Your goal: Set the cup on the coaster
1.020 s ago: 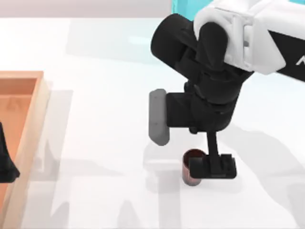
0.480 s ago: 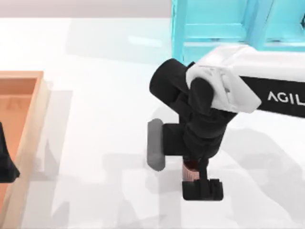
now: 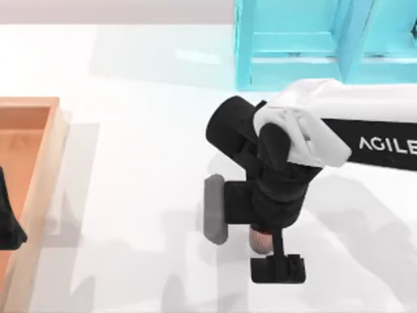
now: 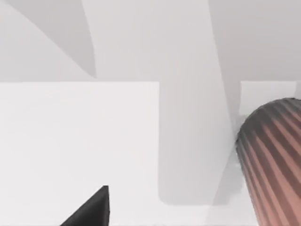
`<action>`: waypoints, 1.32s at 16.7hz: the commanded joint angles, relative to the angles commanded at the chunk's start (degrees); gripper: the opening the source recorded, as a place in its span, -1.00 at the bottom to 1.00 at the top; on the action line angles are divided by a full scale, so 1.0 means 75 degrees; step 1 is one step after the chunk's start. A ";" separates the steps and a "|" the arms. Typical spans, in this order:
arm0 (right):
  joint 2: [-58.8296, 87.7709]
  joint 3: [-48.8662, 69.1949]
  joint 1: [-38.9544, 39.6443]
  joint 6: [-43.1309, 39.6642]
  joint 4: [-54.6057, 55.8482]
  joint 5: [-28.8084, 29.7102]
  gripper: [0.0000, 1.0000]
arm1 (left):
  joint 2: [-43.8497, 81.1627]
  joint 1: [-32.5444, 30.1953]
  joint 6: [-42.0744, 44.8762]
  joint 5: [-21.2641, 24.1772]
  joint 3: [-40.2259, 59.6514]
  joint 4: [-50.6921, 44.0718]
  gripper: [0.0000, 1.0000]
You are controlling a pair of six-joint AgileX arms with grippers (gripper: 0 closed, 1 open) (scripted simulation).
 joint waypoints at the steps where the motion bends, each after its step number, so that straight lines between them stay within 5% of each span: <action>1: 0.0000 0.0000 0.0000 0.0000 0.0000 0.0000 0.70 | 0.0000 0.0000 0.0000 0.0000 0.0000 0.0000 1.00; 12: 0.0000 0.0000 0.0000 0.0000 0.0000 0.0000 -0.96 | 0.0000 0.0000 0.0000 0.0000 0.0000 0.0000 1.00; 22: -0.0009 0.0013 -0.0032 0.0011 -0.0008 0.0003 -1.00 | 0.0000 0.0000 0.0000 0.0000 0.0000 0.0000 1.00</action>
